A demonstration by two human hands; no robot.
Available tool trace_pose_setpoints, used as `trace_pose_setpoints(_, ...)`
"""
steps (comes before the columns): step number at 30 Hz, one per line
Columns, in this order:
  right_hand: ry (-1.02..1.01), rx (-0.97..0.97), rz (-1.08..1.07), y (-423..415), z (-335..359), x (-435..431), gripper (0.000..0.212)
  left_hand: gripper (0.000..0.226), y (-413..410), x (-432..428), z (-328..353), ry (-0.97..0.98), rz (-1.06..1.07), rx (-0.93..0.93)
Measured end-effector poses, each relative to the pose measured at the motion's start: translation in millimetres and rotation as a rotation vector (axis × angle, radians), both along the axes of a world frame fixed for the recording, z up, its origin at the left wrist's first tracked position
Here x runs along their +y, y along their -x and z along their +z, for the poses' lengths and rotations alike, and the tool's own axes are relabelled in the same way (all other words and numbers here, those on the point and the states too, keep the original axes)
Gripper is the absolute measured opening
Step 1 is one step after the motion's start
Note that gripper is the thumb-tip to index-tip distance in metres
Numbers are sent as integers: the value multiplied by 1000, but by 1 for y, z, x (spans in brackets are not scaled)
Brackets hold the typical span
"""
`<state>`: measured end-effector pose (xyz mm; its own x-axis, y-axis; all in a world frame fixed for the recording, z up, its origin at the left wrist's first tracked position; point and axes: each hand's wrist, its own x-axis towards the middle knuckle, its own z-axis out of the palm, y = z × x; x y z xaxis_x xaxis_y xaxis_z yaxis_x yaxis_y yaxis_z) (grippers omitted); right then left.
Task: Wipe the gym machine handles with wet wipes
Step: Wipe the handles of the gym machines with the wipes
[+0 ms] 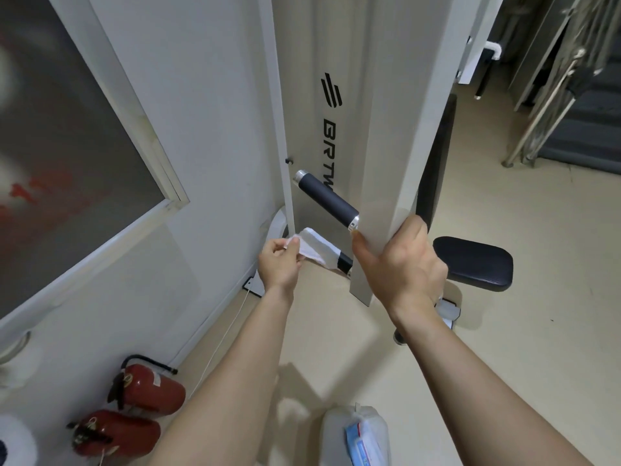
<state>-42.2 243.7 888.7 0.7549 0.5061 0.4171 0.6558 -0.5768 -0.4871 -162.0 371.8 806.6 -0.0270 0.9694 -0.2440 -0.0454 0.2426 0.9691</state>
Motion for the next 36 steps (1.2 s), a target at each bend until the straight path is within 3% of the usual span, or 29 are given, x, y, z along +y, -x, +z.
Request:
trace_pose_setpoints(5, -20, -1, 29, -6, -1, 1, 70, 11, 21, -6, 41, -93, -70, -53)
trace_pose_setpoints(9, -253, 81, 111, -8, 2, -6, 70, 8, 37, -19, 83, -139, -217, -78)
trace_pose_setpoints(12, -500, 17, 264, 1, 4, -28, 44, 12, 46, -28, 121, -210, -395, -42)
trace_pose_setpoints(14, -503, 81, 431, 18, 9, -41, 23, 18, 53, -30, 145, -254, -536, -14)
trace_pose_setpoints(16, -400, 429, 557, 42, 14, -40, 20, 31, 59, -30, 167, -260, -699, -59)
trace_pose_setpoints(18, -324, 929, 658, 64, 24, -29, 32, 37, 65, -27, 182, -257, -847, -97)
trace_pose_setpoints(20, -384, 1370, 762, 77, 33, -14, 43, 41, 70, -18, 193, -263, -950, -56)
trace_pose_setpoints(23, -492, 1682, 773, 92, 35, -3, 41, 36, 76, 5, 205, -245, -1022, 113)
trace_pose_setpoints(25, -486, 1694, 718, 102, 25, 1, 38, 21, 76, 24, 212, -240, -1052, 299)
trace_pose_setpoints(28, -433, 1623, 643, 113, 14, 6, 18, 22, 69, 52, 221, -273, -1112, 582)
trace_pose_setpoints(29, -420, 1611, 611, 115, 10, 9, 29, 24, 63, 60, 226, -297, -1139, 647)
trace_pose_setpoints(30, -416, 1606, 589, 116, 10, 10, 33, 24, 55, 67, 230, -340, -1165, 715)
trace_pose_setpoints(36, -540, 1566, 452, 111, 6, 31, 5, 21, -22, 88, 244, -694, -1251, 984)
